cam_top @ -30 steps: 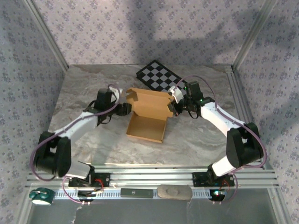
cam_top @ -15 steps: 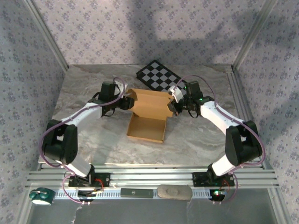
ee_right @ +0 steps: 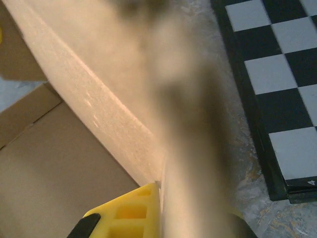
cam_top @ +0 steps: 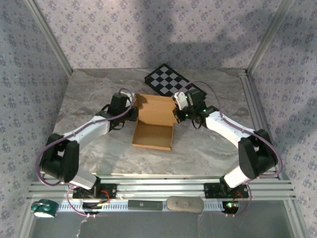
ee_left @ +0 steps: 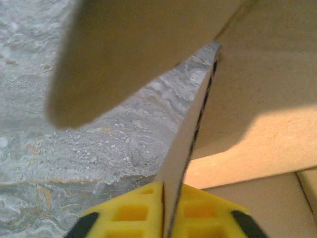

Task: Fold the paper box

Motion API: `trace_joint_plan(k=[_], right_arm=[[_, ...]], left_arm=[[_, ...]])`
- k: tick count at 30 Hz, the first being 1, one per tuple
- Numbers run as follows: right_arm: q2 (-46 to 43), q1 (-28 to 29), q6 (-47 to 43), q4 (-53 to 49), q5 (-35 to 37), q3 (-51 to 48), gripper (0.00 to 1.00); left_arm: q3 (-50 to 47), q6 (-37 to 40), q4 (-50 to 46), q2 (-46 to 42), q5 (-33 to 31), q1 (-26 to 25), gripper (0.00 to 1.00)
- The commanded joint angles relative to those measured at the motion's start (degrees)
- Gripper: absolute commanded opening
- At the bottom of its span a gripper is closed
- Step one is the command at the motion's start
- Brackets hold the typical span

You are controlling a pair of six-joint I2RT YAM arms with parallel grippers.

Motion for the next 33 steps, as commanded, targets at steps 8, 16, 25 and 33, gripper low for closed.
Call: trace_joint_plan(k=[8,16,25,33], right_arm=[[0.3,12.5,19.5,1.4,30.2,-0.1,0.0],[-1.2,17.2,22.2,4.1,34.4,-2.3,0.03],[-4.4,19.7,29.0,0.1,35.7,-3.8,0.31],[-6.8,19.7,27.4,-3.6,35.3,-3.1,0.32]], left_arm=[[-2.8,-17.3,4.7,0.5,-9.5,-3.4,0.0],[-11.3,-21.1,10.4,-5.9,-13.8,-4.7,0.0],[-19.4,-24.3,18.2,-10.4,-19.0,-6.9,0.0],[-18.6,-21.7,17.4,-11.3,-21.2,-8.2,0.0]])
